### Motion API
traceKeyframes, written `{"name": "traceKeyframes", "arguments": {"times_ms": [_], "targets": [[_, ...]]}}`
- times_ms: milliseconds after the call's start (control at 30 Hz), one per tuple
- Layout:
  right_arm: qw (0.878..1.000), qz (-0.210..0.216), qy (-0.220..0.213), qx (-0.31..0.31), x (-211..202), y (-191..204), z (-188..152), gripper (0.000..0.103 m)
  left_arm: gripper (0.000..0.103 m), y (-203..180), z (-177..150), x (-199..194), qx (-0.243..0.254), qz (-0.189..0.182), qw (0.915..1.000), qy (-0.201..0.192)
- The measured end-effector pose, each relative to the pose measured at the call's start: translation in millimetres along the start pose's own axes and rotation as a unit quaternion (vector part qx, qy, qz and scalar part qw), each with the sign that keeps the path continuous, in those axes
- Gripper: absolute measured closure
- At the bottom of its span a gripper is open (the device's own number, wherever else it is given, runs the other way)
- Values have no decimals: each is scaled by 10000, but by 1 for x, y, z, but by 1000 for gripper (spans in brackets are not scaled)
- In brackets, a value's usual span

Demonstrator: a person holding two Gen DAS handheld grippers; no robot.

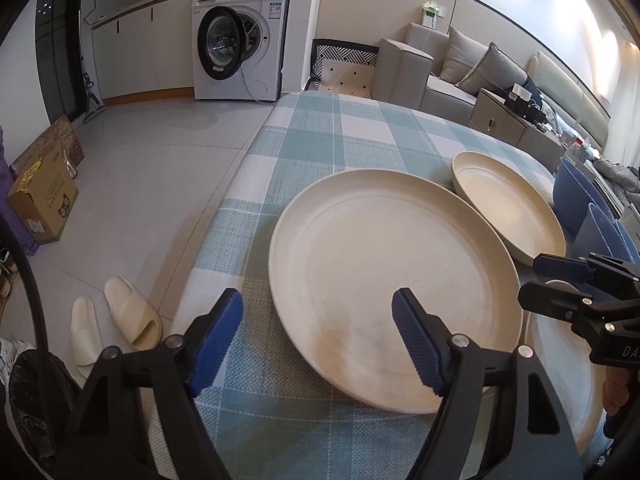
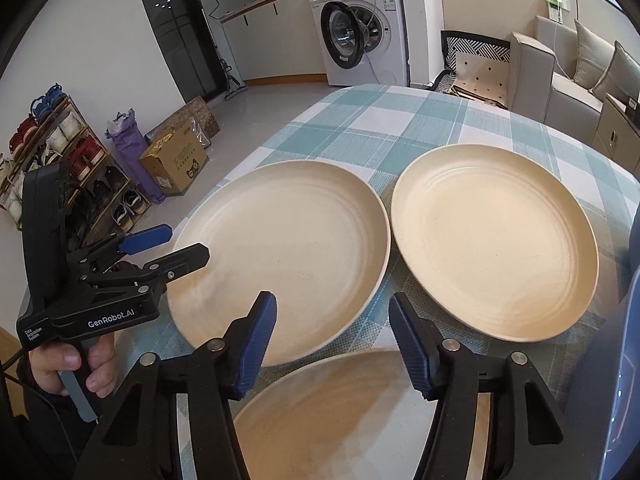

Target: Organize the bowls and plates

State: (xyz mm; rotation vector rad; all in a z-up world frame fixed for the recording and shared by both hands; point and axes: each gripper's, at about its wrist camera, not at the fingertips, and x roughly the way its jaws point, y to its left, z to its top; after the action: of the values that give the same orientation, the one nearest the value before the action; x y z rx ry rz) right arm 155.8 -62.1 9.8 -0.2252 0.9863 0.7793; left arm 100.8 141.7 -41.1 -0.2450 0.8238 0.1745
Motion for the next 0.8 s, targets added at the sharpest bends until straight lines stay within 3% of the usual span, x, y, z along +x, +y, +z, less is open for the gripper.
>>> {"name": "traceKeyframes", "arguments": {"times_ms": [267,333,500,800], "targets": [[9998,66,151,61,13,-1,0,48,29,7,-4,7,-133,-14,9999,76],[9998,47,186,43,16,-1,1,51,39,9,-5,10,-178,-41,9998,128],[9997,-39,231,14,21,0,1,56,51,12,-6,15,-259,-30,9994,234],[9995,-142,270,-12,27,-3,2,63,58,11,-8,15,-238,-34,9995,216]]}}
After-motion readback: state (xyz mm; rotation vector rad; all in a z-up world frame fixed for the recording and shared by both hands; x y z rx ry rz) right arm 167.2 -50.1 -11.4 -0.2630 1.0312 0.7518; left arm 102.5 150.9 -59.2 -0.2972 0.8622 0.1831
